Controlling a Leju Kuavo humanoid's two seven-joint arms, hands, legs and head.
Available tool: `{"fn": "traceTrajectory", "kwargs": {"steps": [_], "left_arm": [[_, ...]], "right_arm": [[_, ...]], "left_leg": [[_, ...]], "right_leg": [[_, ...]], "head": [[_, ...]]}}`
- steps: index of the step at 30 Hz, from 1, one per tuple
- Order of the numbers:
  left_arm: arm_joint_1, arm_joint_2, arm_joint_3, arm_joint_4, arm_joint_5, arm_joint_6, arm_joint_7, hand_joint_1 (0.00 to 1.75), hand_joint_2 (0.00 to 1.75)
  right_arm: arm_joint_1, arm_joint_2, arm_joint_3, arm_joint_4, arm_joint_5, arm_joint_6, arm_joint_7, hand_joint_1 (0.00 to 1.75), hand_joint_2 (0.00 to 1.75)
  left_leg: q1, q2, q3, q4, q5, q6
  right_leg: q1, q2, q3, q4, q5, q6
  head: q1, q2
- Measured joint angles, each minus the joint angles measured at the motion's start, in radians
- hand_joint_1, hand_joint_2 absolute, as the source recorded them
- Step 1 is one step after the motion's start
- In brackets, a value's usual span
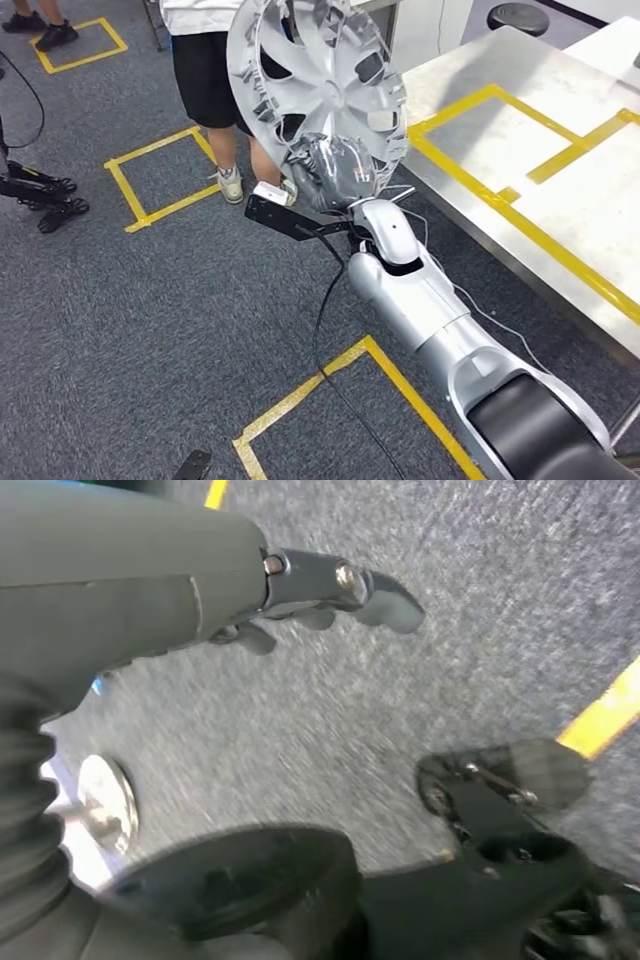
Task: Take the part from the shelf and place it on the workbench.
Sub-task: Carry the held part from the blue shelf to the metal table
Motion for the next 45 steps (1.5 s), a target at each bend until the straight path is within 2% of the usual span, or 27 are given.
{"fn": "traceTrajectory", "kwargs": {"steps": [2, 4, 6, 8, 9, 10, 11, 13, 15, 17, 19, 21, 23, 24, 25, 26, 28, 30, 32, 33, 35, 37, 39, 40, 41, 43, 45], "left_arm": [[-0.002, 0.001, 0.000, 0.000, -0.002, 0.001, 0.001, 0.00, 1.75], [-0.003, 0.002, 0.000, 0.000, -0.002, 0.001, 0.001, 0.00, 1.75], [-0.001, 0.002, 0.000, 0.000, -0.002, 0.001, 0.001, 0.00, 1.75], [0.002, 0.003, 0.000, 0.000, -0.003, 0.000, 0.002, 0.00, 1.75], [0.002, 0.003, 0.000, 0.000, -0.003, 0.000, 0.002, 0.00, 1.75], [0.002, 0.004, 0.000, 0.000, -0.003, 0.000, 0.002, 0.00, 1.75], [0.002, 0.004, 0.000, 0.000, -0.004, 0.000, 0.003, 0.00, 1.75], [0.001, 0.004, 0.000, 0.000, -0.004, 0.001, 0.003, 0.00, 1.75], [0.001, 0.004, 0.000, 0.000, -0.005, 0.001, 0.003, 0.00, 1.75], [0.000, 0.004, 0.000, 0.000, -0.005, 0.001, 0.004, 0.00, 1.75], [-0.003, 0.004, 0.000, 0.000, -0.005, 0.001, 0.004, 0.00, 1.75], [-0.005, 0.004, 0.000, 0.000, -0.005, 0.001, 0.004, 0.00, 1.75], [-0.004, 0.004, 0.000, 0.000, -0.004, 0.001, 0.004, 0.00, 1.75], [-0.005, 0.004, 0.001, 0.000, -0.004, 0.001, 0.004, 0.00, 1.75], [-0.006, 0.004, 0.001, 0.000, -0.004, 0.001, 0.004, 0.00, 1.75], [-0.007, 0.004, 0.001, 0.000, -0.004, 0.001, 0.004, 0.00, 1.75], [-0.007, 0.003, 0.001, 0.000, -0.004, 0.000, 0.005, 0.00, 1.75], [-0.006, 0.002, 0.001, 0.000, -0.004, 0.000, 0.006, 0.00, 1.75], [-0.006, 0.001, 0.001, 0.000, -0.004, -0.001, 0.006, 0.00, 1.75], [-0.007, 0.001, 0.001, 0.000, -0.004, -0.001, 0.006, 0.00, 1.75], [-0.006, 0.001, 0.001, 0.000, -0.004, -0.001, 0.006, 0.00, 1.75], [-0.003, 0.000, 0.001, 0.000, -0.004, -0.001, 0.006, 0.00, 1.75], [0.000, 0.000, 0.001, 0.000, -0.004, -0.001, 0.006, 0.00, 1.75], [0.001, 0.000, 0.001, 0.000, -0.004, -0.001, 0.006, 0.00, 1.75], [0.001, 0.000, 0.001, 0.000, -0.004, -0.001, 0.006, 0.00, 1.75], [0.001, -0.001, 0.001, 0.000, -0.004, -0.001, 0.006, 0.00, 1.75], [0.001, -0.001, 0.001, 0.000, -0.004, -0.001, 0.006, 0.00, 1.75]], "right_arm": [[-0.001, -0.002, 0.000, 0.002, 0.000, 0.001, 0.000, 1.75, 1.75], [-0.001, -0.004, 0.000, 0.003, 0.000, 0.002, 0.000, 1.75, 1.75], [-0.002, -0.004, 0.002, 0.003, 0.000, 0.002, -0.001, 1.75, 1.75], [-0.002, -0.005, 0.004, 0.003, 0.000, 0.002, -0.001, 1.75, 1.75], [-0.002, -0.005, 0.005, 0.004, 0.000, 0.002, -0.001, 1.75, 1.75], [-0.002, -0.005, 0.005, 0.004, 0.000, 0.002, -0.001, 1.75, 1.75], [-0.003, -0.006, 0.005, 0.004, 0.000, 0.002, 0.000, 1.75, 1.75], [-0.007, -0.006, 0.005, 0.004, 0.000, 0.003, 0.000, 1.75, 1.75], [-0.013, -0.007, 0.006, 0.003, 0.000, 0.003, 0.000, 1.75, 1.75], [-0.015, -0.009, 0.006, 0.003, 0.000, 0.003, 0.000, 1.75, 1.75], [-0.016, -0.010, 0.005, 0.003, 0.000, 0.003, 0.000, 1.75, 1.75], [-0.016, -0.009, 0.006, 0.003, 0.000, 0.004, 0.000, 1.75, 1.75], [-0.015, -0.009, 0.006, 0.004, 0.000, 0.004, 0.000, 1.75, 1.75], [-0.015, -0.009, 0.007, 0.004, 0.000, 0.004, 0.000, 1.75, 1.75], [-0.014, -0.009, 0.007, 0.005, 0.000, 0.005, 0.000, 1.75, 1.75], [-0.014, -0.009, 0.007, 0.006, 0.000, 0.005, 0.000, 1.75, 1.75], [-0.016, -0.009, 0.008, 0.006, 0.000, 0.006, 0.000, 1.75, 1.75], [-0.019, -0.007, 0.008, 0.007, 0.000, 0.007, 0.000, 1.75, 1.75], [-0.020, -0.008, 0.008, 0.009, 0.001, 0.007, 0.000, 1.75, 1.75], [-0.019, -0.010, 0.008, 0.010, 0.001, 0.007, 0.000, 1.75, 1.75], [-0.018, -0.012, 0.009, 0.012, 0.001, 0.007, 0.000, 1.75, 1.75], [-0.018, -0.013, 0.010, 0.012, 0.001, 0.007, -0.001, 1.75, 1.75], [-0.016, -0.013, 0.012, 0.013, 0.001, 0.007, -0.002, 1.75, 1.75], [-0.016, -0.013, 0.012, 0.014, 0.001, 0.007, -0.002, 1.75, 1.75], [-0.015, -0.013, 0.012, 0.015, 0.001, 0.007, -0.002, 1.75, 1.75], [-0.016, -0.013, 0.012, 0.015, 0.000, 0.007, -0.001, 1.75, 1.75], [-0.018, -0.012, 0.012, 0.016, 0.001, 0.007, -0.001, 1.75, 1.75]], "left_leg": [[-0.003, 0.018, 0.002, -0.006, 0.000, 0.016], [-0.004, 0.037, 0.004, -0.009, 0.003, 0.031], [-0.008, 0.056, 0.006, -0.010, 0.002, 0.039], [-0.012, 0.079, 0.007, -0.009, 0.000, 0.043], [-0.013, 0.090, 0.008, -0.009, -0.002, 0.044], [-0.014, 0.100, 0.011, -0.009, -0.004, 0.044], [-0.015, 0.110, 0.014, -0.009, -0.007, 0.043], [-0.020, 0.128, 0.021, -0.008, -0.014, 0.037], [-0.026, 0.145, 0.026, -0.009, -0.018, 0.028], [-0.026, 0.161, 0.031, -0.012, -0.021, 0.017], [-0.020, 0.138, 0.025, 0.009, -0.040, 0.007], [-0.016, 0.092, -0.023, 0.104, -0.091, 0.001], [-0.016, 0.075, -0.095, 0.233, -0.136, -0.003], [-0.016, 0.074, -0.118, 0.265, -0.135, -0.004], [-0.016, 0.073, -0.122, 0.261, -0.115, -0.004], [-0.014, 0.068, -0.106, 0.218, -0.079, -0.004], [-0.006, 0.028, -0.046, 0.086, -0.010, -0.005], [-0.001, -0.008, -0.010, 0.006, 0.007, -0.001], [-0.003, 0.001, -0.006, -0.004, 0.002, 0.013], [-0.004, 0.012, -0.005, -0.006, 0.003, 0.020], [-0.005, 0.032, -0.002, -0.009, 0.005, 0.034], [-0.009, 0.053, 0.001, -0.009, 0.003, 0.041], [-0.011, 0.078, 0.004, -0.009, 0.000, 0.044], [-0.011, 0.090, 0.007, -0.009, -0.002, 0.044], [-0.011, 0.101, 0.010, -0.009, -0.005, 0.043], [-0.014, 0.120, 0.019, -0.008, -0.013, 0.036], [-0.020, 0.137, 0.026, -0.008, -0.019, 0.027]], "right_leg": [[-0.005, 0.009, -0.006, -0.005, 0.004, 0.013], [-0.001, -0.036, -0.027, 0.031, -0.018, 0.020], [0.004, -0.098, -0.082, 0.148, -0.076, 0.022], [0.004, -0.119, -0.139, 0.265, -0.118, 0.023], [0.004, -0.122, -0.146, 0.279, -0.116, 0.022], [0.005, -0.125, -0.131, 0.253, -0.095, 0.020], [0.006, -0.133, -0.097, 0.192, -0.064, 0.017], [0.015, -0.171, -0.023, 0.059, -0.019, 0.009], [0.023, -0.185, 0.005, 0.006, -0.011, -0.001], [0.022, -0.159, 0.003, 0.003, -0.007, -0.011], [0.017, -0.136, 0.005, -0.003, -0.003, -0.022], [0.011, -0.115, 0.007, -0.006, -0.001, -0.029], [0.010, -0.093, 0.007, -0.006, 0.000, -0.033], [0.010, -0.079, 0.007, -0.006, 0.000, -0.033], [0.009, -0.066, 0.008, -0.005, 0.000, -0.033], [0.007, -0.052, 0.009, -0.005, 0.000, -0.031], [0.004, -0.023, 0.007, -0.001, -0.001, -0.022], [0.001, 0.000, -0.003, 0.002, 0.000, -0.008], [-0.002, 0.019, -0.010, -0.003, 0.005, 0.004], [-0.003, 0.013, -0.013, -0.002, 0.004, 0.009], [0.002, -0.039, -0.037, 0.047, -0.027, 0.014], [0.007, -0.099, -0.094, 0.171, -0.090, 0.016], [0.007, -0.119, -0.140, 0.272, -0.122, 0.019], [0.007, -0.123, -0.139, 0.273, -0.112, 0.019], [0.007, -0.128, -0.118, 0.233, -0.086, 0.018], [0.012, -0.162, -0.041, 0.097, -0.029, 0.014], [0.018, -0.184, 0.003, 0.015, -0.008, 0.006]], "head": [[-0.001, 0.000], [0.005, 0.000], [0.012, 0.000], [0.012, 0.000], [0.012, 0.000], [0.012, 0.000], [0.012, 0.000], [0.012, 0.000], [0.011, 0.000], [0.011, 0.000], [0.010, 0.000], [0.006, 0.000], [0.002, 0.000], [0.001, 0.000], [0.001, 0.000], [0.002, 0.000], [0.001, 0.000], [-0.001, 0.000], [-0.002, 0.000], [-0.001, 0.000], [0.006, 0.000], [0.012, 0.000], [0.012, 0.000], [0.012, 0.000], [0.012, 0.000], [0.013, 0.000], [0.011, 0.000]]}}
